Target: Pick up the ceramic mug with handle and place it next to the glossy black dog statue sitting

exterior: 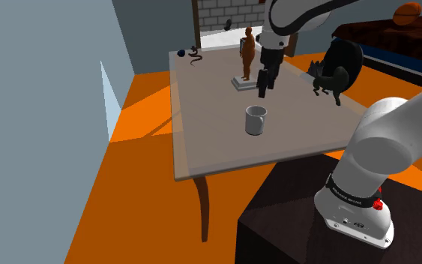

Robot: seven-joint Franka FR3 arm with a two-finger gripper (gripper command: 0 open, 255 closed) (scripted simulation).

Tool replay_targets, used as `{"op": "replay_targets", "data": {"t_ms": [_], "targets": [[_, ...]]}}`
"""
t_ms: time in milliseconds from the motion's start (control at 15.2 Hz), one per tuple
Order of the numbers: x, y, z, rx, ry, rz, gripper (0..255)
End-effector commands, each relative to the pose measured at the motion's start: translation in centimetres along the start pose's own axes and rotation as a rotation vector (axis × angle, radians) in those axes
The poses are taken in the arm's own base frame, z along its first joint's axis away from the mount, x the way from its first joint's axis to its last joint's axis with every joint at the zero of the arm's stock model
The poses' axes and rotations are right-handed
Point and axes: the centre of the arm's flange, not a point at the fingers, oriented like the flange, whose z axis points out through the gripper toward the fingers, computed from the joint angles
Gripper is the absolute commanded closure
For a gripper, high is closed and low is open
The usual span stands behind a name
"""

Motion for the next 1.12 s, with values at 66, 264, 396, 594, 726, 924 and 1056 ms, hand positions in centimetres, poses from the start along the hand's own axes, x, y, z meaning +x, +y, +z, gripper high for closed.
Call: {"op": "replay_targets", "data": {"t_ms": [66,264,396,594,726,924,1056], "targets": [[0.8,2.4,3.6,0.009,0.022,0.008,0],[1.8,4.4,6.9,0.020,0.041,0.015,0],[2.1,5.0,8.4,0.023,0.047,0.018,0],[2.2,5.0,10.0,0.023,0.047,0.018,0],[2.2,5.0,11.0,0.023,0.047,0.018,0],[2.3,5.0,11.9,0.023,0.047,0.018,0],[2.3,5.0,11.9,0.023,0.047,0.018,0]]}}
